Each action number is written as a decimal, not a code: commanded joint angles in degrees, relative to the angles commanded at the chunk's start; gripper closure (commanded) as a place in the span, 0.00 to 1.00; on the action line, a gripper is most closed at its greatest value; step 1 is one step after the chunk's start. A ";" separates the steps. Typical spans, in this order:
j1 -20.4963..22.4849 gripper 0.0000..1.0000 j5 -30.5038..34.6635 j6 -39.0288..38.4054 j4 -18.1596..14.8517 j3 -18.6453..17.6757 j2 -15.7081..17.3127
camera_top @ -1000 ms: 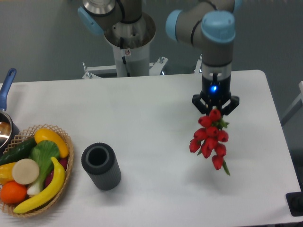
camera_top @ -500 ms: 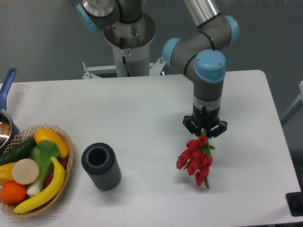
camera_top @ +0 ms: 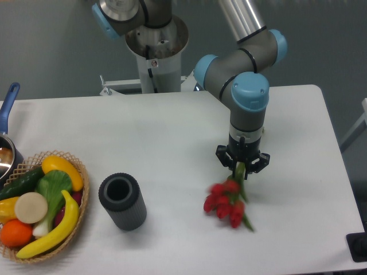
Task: Place the flowers on the table
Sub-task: 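Lower the held tulips toward the table beside the black vase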
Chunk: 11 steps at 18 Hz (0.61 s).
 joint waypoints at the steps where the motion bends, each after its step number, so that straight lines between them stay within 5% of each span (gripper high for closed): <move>1: 0.17 0.00 0.17 0.00 0.00 0.00 0.79; 7: 5.52 0.00 0.35 0.88 -2.98 1.05 7.99; 11: 8.17 0.00 0.44 9.71 -15.00 4.82 10.99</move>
